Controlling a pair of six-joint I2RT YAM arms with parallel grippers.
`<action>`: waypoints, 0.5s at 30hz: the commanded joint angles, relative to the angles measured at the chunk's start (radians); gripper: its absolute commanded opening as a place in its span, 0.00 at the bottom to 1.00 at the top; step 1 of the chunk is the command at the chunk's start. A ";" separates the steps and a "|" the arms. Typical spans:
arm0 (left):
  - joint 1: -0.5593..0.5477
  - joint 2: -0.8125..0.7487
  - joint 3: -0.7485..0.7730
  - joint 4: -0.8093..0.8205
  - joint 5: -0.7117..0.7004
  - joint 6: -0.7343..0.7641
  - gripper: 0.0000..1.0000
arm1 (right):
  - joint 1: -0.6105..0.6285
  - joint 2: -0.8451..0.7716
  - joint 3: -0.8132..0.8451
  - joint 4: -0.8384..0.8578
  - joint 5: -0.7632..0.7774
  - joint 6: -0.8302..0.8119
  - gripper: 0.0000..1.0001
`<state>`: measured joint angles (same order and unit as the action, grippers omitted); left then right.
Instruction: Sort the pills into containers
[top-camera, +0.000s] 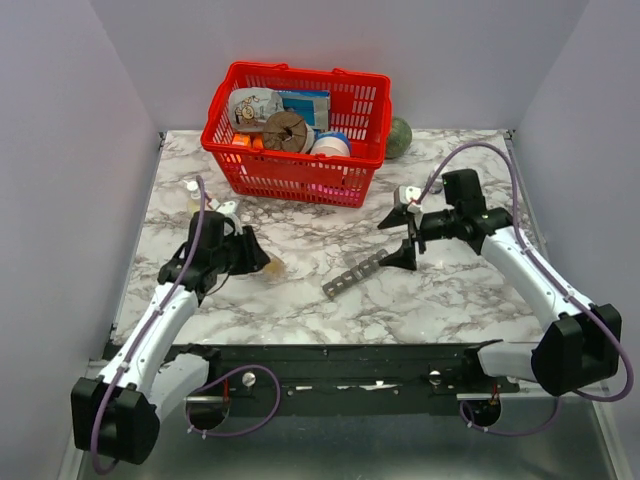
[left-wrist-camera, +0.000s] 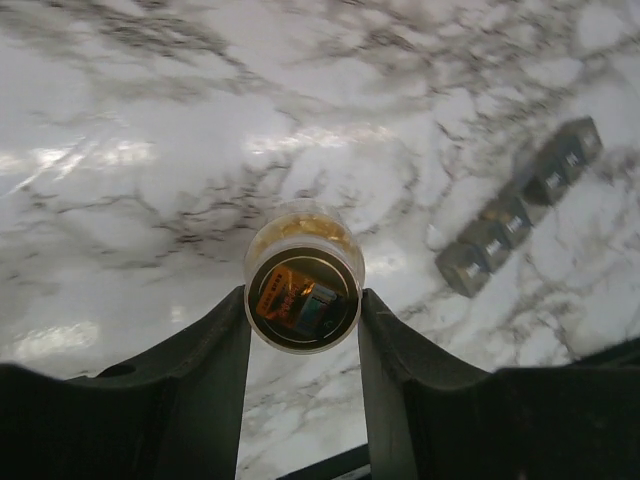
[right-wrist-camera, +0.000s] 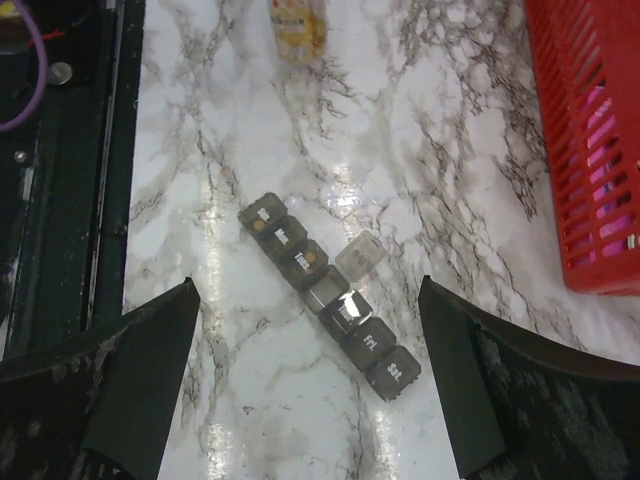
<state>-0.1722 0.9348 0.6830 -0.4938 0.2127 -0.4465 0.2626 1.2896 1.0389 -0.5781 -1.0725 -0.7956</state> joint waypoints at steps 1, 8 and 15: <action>-0.200 0.007 0.027 0.168 0.282 0.060 0.00 | 0.101 -0.021 -0.054 0.055 -0.040 -0.079 1.00; -0.440 0.097 0.124 0.285 0.326 0.104 0.00 | 0.270 -0.009 -0.111 0.346 0.131 0.239 1.00; -0.481 0.197 0.220 0.293 0.317 0.106 0.00 | 0.300 0.022 -0.120 0.403 0.138 0.341 1.00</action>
<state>-0.6319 1.0988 0.8452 -0.2584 0.4915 -0.3565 0.5510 1.2865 0.9260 -0.2459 -0.9356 -0.5434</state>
